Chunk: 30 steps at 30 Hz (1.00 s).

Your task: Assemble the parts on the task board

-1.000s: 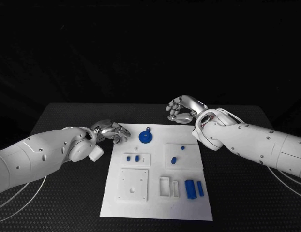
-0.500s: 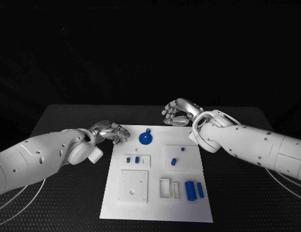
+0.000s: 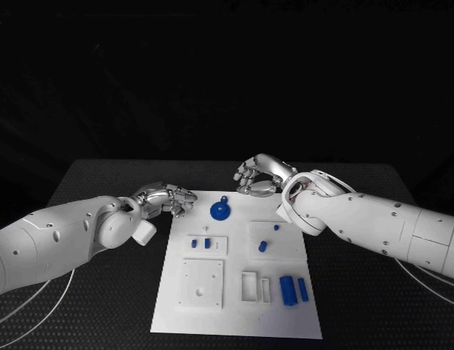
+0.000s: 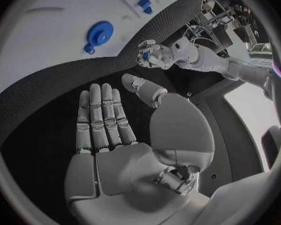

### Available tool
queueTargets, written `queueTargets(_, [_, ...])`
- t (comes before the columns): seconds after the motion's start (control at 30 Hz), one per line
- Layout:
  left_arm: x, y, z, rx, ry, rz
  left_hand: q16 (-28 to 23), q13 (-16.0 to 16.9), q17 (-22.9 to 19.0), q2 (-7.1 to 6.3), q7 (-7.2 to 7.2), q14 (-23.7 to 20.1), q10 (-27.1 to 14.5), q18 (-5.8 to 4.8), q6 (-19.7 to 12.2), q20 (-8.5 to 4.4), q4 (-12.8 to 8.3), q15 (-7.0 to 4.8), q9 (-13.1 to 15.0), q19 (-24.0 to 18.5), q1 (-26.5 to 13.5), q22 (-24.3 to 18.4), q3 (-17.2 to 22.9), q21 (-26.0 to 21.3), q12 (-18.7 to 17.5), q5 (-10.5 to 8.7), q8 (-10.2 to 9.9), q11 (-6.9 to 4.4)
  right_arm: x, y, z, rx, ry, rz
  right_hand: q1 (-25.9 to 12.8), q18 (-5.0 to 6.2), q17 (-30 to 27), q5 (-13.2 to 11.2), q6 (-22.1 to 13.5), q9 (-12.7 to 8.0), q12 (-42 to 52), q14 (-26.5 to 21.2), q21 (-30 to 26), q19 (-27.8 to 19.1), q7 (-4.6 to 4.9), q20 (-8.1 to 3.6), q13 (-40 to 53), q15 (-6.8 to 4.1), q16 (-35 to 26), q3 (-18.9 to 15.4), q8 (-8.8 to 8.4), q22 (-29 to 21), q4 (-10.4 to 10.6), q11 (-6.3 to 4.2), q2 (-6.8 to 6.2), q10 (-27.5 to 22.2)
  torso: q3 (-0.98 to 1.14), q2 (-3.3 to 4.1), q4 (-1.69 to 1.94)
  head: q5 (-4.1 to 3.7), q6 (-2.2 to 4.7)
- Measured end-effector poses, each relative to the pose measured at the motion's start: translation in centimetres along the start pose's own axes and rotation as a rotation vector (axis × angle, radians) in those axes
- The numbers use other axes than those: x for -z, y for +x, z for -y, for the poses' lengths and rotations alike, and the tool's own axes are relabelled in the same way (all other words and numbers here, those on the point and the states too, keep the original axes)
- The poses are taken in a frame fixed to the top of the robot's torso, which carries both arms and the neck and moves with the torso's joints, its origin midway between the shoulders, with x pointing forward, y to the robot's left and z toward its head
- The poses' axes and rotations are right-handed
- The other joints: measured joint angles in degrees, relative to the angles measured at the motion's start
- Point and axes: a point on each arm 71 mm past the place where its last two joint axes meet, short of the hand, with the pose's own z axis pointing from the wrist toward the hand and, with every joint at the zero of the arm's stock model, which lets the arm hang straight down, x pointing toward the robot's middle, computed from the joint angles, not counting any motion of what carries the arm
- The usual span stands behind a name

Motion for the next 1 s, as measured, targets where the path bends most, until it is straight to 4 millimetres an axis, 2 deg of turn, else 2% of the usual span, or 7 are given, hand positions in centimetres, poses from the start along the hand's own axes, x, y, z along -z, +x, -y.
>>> queueTargets(0.37, [0.2, 0.3, 0.0, 0.127, 0.002, -0.060, -0.22, 0.31, -0.43, 0.44, 0.21, -0.72, 0.00, -0.04, 0.02, 0.20, 0.00, 0.07, 0.00, -0.78, -0.44, -0.01, -0.01, -0.24, -0.11, -0.01, 0.00, 0.00, -0.1, 0.7, -0.7, 0.003, -0.022, -0.021, 0.23, 0.00, -0.08, -0.61, 0.17, -0.05, 0.28, 0.00, -0.23, 0.42, -0.17, 0.01, -0.17, 0.00, 0.27, -0.23, 0.00, 0.19, -0.23, 0.01, 0.22, 0.41, 0.03, 0.01, 0.11, -0.27, 0.05])
queueTargets(0.63, [0.2, 0.3, -0.1, 0.152, -0.007, -0.075, -0.22, 0.56, -0.62, 0.46, 0.47, -0.74, 0.51, -0.06, 0.24, 0.41, 0.05, 0.10, 0.00, -0.99, -0.46, -0.01, -0.08, -0.23, -0.12, 0.24, 0.00, 0.12, -0.4, 1.3, -1.8, -0.006, -0.058, -0.031, 0.53, 0.01, -0.14, -0.87, 0.44, -0.05, 0.50, 0.00, -0.46, 0.42, -0.43, 0.01, -0.27, 0.00, 0.49, -0.26, 0.21, 0.35, -0.27, -0.20, 0.52, 0.61, 0.05, 0.02, 0.03, -0.20, 0.09])
queueTargets(0.83, [0.2, 0.9, 0.0, 0.164, -0.011, -0.113, -0.22, 0.59, -0.74, 0.46, 0.69, -1.15, 0.51, -0.09, 0.07, 0.30, -0.16, 0.10, 0.00, -1.10, -0.46, -0.01, 0.06, -0.23, -0.11, 0.24, 0.00, 0.12, -0.5, 1.6, -2.5, -0.014, -0.088, -0.033, 1.00, 0.00, -0.14, -3.53, 0.63, -0.20, 1.41, 0.77, -0.46, 1.67, -0.63, 0.00, -0.34, -0.47, 1.38, -0.63, 0.20, 0.69, -0.63, -0.51, 0.99, 1.33, 0.05, 0.03, 0.07, -0.26, 0.23])
queueTargets(0.93, [0.2, 1.1, 0.0, 0.167, -0.012, -0.131, -0.22, 0.61, -0.80, 0.46, 0.69, -1.16, 0.51, -0.33, 0.07, 0.20, -0.22, 0.11, 0.00, -1.19, -0.45, -0.01, 0.10, -0.23, -0.11, 0.24, 0.00, 0.12, -0.5, 1.8, -3.0, -0.019, -0.106, -0.035, 1.28, 0.00, 0.00, -5.90, 1.05, -0.32, 2.29, 1.56, -0.46, 2.78, -0.63, -0.11, -0.33, -0.88, 2.08, -0.63, 0.51, 0.69, -0.63, -0.96, 1.28, 2.16, 0.04, 0.03, 0.07, -0.22, 0.38])
queueTargets(1.0, [0.2, 1.2, 0.0, 0.170, -0.013, -0.146, -0.22, 0.61, -0.80, 0.45, 0.70, -1.16, 0.51, -0.33, 0.06, 0.20, -0.25, 0.11, 0.00, -1.19, -0.45, -0.02, 0.08, -0.44, -0.11, 0.24, 0.00, 0.12, -0.5, 1.9, -3.3, -0.023, -0.119, -0.036, 1.73, 0.00, 0.53, -8.44, 1.35, -0.37, 3.46, 2.58, -0.45, 4.05, -0.74, -0.11, 0.18, -1.32, 3.14, -0.63, 0.52, 0.69, -0.63, -1.55, 1.73, 3.20, 0.04, 0.03, 0.06, -0.17, 0.43])
